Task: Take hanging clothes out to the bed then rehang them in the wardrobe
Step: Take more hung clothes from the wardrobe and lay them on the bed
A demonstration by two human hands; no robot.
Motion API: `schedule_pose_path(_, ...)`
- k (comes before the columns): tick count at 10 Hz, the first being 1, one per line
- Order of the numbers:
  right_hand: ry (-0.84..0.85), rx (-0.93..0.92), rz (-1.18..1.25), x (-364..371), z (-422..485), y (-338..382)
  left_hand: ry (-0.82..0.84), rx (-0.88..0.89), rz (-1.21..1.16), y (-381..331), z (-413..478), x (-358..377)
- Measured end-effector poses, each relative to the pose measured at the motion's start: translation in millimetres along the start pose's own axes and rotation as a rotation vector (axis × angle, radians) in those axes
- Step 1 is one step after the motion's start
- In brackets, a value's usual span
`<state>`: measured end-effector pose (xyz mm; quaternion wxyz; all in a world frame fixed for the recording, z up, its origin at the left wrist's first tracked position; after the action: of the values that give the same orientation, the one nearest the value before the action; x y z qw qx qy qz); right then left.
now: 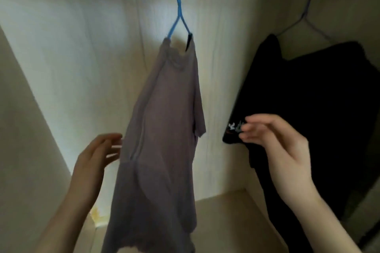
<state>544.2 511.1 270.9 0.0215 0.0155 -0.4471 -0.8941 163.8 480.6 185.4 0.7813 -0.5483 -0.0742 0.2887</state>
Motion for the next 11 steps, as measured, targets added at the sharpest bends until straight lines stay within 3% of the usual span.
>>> schedule_pose_path(1, -0.121, -0.196, -0.048, -8.8, 55.1, 48.8, -0.051, 0.135, -0.156, -124.9, 15.5, 24.1)
schedule_pose_path(2, -0.338, -0.364, -0.254, -30.2, 94.2, 90.8, -0.019, 0.211, -0.308, -213.9, 26.2, 47.4)
schedule_pose_path(3, -0.492, -0.432, -0.576, -48.8, 118.4, 124.9, 0.041, 0.215, -0.291, -263.0, 39.1, 70.6)
schedule_pose_path(4, -0.442, -0.139, -0.832, -64.6, 143.6, 133.5, 0.049, 0.238, -0.094, -287.2, 51.4, 88.7)
schedule_pose_path(5, -0.262, 0.236, -0.788, -69.0, 158.4, 128.2, 0.043, 0.184, 0.059, -288.1, 70.1, 101.0)
schedule_pose_path(6, -0.209, 0.363, -0.686, -69.9, 173.7, 104.8, -0.020, 0.056, -0.059, -282.2, 85.4, 106.2)
schedule_pose_path(7, -0.186, 0.398, -0.553, -73.5, 181.1, 87.1, 0.066, -0.148, -0.277, -274.2, 81.8, 116.6)
schedule_pose_path(8, -0.289, 0.304, -0.682, -90.1, 184.3, 93.3, 0.158, -0.219, -0.367, -270.8, 78.1, 122.9)
schedule_pose_path(9, -0.291, 0.336, -0.814, -98.6, 188.1, 89.2, 0.140, -0.137, -0.208, -272.8, 80.0, 113.7)
schedule_pose_path(10, -0.202, 0.452, -0.664, -89.1, 181.2, 78.2, 0.148, -0.077, -0.117, -274.1, 78.3, 108.8)
schedule_pose_path(11, -0.300, 0.485, -0.389, -81.4, 184.1, 71.9, 0.120, -0.128, -0.210, -275.0, 76.2, 108.5)
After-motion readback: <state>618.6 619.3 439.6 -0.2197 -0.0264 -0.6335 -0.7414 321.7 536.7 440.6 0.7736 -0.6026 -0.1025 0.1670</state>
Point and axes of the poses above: each hand's wrist, its own z-axis towards the middle knuckle, its own x-axis out of the palm, y = z × x, the point moved 4 cm from there along z, towards the middle knuckle, and after that the axes turned 1 degree about x, right-handed, at the moved point
